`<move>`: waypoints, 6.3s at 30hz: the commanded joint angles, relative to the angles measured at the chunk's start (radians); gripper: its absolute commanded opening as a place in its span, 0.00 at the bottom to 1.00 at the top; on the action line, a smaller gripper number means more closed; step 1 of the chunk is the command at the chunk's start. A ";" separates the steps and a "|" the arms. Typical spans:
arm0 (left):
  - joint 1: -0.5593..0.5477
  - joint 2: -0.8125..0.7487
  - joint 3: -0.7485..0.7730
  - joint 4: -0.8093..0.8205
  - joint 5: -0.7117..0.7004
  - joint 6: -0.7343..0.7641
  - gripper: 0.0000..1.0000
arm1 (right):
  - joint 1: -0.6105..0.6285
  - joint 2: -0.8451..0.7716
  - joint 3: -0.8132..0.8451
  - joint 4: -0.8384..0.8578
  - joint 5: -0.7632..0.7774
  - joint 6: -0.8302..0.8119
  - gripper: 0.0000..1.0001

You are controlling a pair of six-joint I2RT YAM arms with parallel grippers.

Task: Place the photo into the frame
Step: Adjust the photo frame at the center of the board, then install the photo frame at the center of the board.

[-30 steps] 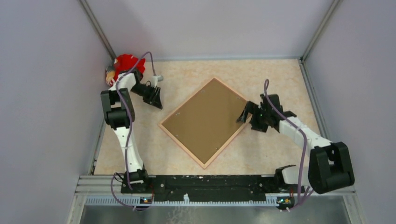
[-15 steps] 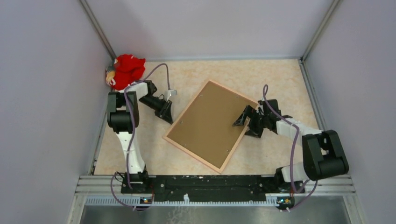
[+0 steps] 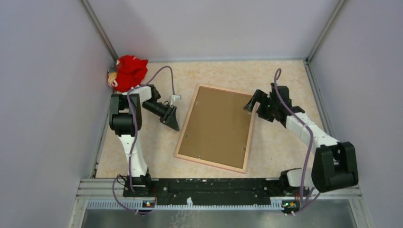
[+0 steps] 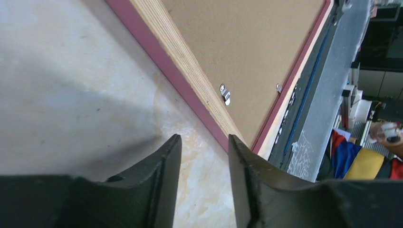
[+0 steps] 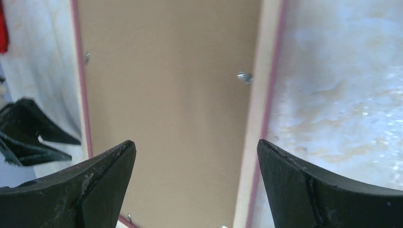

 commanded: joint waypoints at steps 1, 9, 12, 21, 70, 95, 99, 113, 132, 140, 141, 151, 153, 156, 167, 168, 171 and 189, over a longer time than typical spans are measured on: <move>0.015 -0.004 0.054 -0.057 0.121 0.043 0.50 | 0.157 -0.102 0.030 0.004 0.102 -0.010 0.99; -0.013 0.051 0.049 0.036 0.135 -0.063 0.48 | 0.551 0.034 0.047 0.237 0.118 0.100 0.90; -0.015 0.063 0.040 0.088 0.102 -0.110 0.42 | 0.646 0.135 0.081 0.303 0.124 0.115 0.89; -0.015 0.063 0.020 0.147 0.061 -0.154 0.30 | 0.766 0.364 0.180 0.455 0.039 0.139 0.86; -0.016 0.059 -0.001 0.170 0.039 -0.166 0.26 | 0.817 0.666 0.357 0.503 0.015 0.199 0.81; -0.011 0.032 0.015 0.122 0.033 -0.128 0.29 | 0.785 0.516 0.323 0.482 0.043 0.138 0.92; 0.000 0.011 0.049 0.070 0.042 -0.082 0.34 | 0.689 0.321 0.230 0.468 0.019 0.146 0.97; -0.010 -0.033 -0.030 0.127 -0.010 -0.084 0.35 | 0.282 0.001 -0.047 0.269 0.011 0.058 0.99; -0.065 0.014 0.084 -0.070 0.125 0.053 0.36 | 0.415 0.593 0.471 0.345 -0.140 0.095 0.92; -0.044 0.240 0.361 0.086 0.205 -0.302 0.36 | 0.423 0.690 0.527 0.371 -0.133 0.150 0.86; -0.047 0.253 0.368 0.099 0.208 -0.318 0.36 | 0.424 0.696 0.529 0.372 -0.130 0.156 0.86; -0.065 0.260 0.331 0.156 0.225 -0.354 0.36 | 0.455 0.773 0.559 0.413 -0.120 0.211 0.81; -0.068 0.252 0.314 0.177 0.200 -0.362 0.36 | 0.463 0.784 0.573 0.413 -0.112 0.214 0.81; -0.069 0.248 0.287 0.217 0.163 -0.389 0.35 | 0.467 0.801 0.595 0.409 -0.110 0.218 0.80; -0.067 0.243 0.241 0.291 0.151 -0.456 0.31 | 0.469 0.834 0.639 0.398 -0.102 0.246 0.77; -0.067 0.243 0.239 0.290 0.149 -0.456 0.31 | 0.470 0.837 0.641 0.400 -0.105 0.249 0.77; -0.067 0.245 0.236 0.292 0.148 -0.456 0.31 | 0.473 0.843 0.644 0.409 -0.112 0.257 0.76; -0.071 0.232 0.208 0.313 0.120 -0.453 0.31 | 0.481 0.888 0.664 0.412 -0.099 0.303 0.73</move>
